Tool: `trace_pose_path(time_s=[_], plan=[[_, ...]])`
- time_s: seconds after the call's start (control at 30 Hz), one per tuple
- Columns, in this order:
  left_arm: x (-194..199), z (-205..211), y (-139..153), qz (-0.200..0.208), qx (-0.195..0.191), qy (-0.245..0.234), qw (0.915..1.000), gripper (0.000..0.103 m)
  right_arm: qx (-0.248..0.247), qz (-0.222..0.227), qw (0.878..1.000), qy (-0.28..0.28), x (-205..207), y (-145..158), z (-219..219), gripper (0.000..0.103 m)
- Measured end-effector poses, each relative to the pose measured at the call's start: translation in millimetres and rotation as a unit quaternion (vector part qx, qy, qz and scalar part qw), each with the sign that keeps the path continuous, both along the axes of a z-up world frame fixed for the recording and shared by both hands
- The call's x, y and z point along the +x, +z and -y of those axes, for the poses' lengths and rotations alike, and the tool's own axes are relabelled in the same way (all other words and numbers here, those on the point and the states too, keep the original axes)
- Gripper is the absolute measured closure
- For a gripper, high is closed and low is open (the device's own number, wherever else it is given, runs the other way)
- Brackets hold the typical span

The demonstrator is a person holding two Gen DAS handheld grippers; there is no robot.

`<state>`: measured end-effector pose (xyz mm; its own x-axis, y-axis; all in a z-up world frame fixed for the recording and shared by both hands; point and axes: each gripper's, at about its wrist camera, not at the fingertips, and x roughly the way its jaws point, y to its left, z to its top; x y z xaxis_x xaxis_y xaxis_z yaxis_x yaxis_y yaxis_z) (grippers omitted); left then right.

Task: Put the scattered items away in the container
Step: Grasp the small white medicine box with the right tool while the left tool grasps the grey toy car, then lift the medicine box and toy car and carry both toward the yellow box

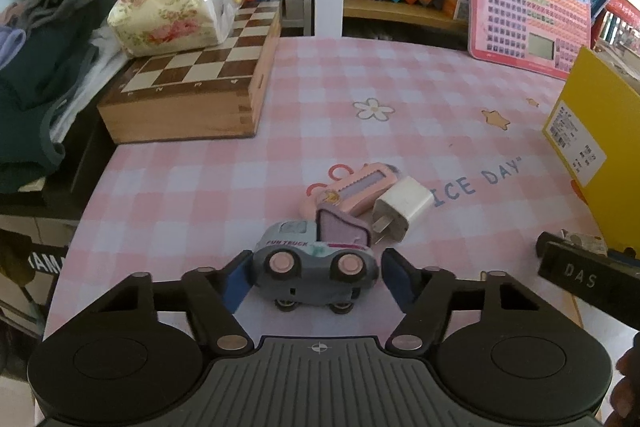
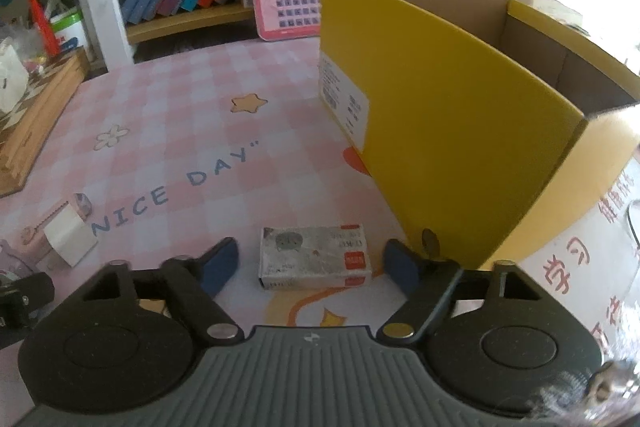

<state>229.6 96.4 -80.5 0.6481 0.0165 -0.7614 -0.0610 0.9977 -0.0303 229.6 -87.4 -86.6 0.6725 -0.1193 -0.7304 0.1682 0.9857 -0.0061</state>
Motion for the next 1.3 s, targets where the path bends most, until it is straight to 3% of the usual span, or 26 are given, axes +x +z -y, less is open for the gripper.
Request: trace_pose_path(time_s=[0.07, 0.1, 0.43, 0.67, 1.3], plan=[[-1, -1, 0, -0.001, -0.005, 0.001, 1.0000, 0.039, -0.002, 0.003, 1.000, -0.005, -1, 0, 1, 0.040], [-1, -2, 0, -0.001, -0.005, 0.002, 1.0000, 0.039, -0.002, 0.005, 1.000, -0.003, -2, 1, 1, 0.051], [-12, -3, 10, 0.009, -0.016, 0.009, 0.9998, 0.039, -0.005, 0.004, 0.999, 0.048, -9, 6, -3, 0.051], [-28, -2, 22, 0.019, -0.023, 0.009, 0.9995, 0.039, 0.005, 0.013, 0.993, 0.114, -24, 19, -7, 0.051], [-88, 6, 58, 0.051, -0.026, -0.008, 0.9984, 0.039, 0.014, -0.001, 0.979, 0.206, -66, 41, 3, 0.051]])
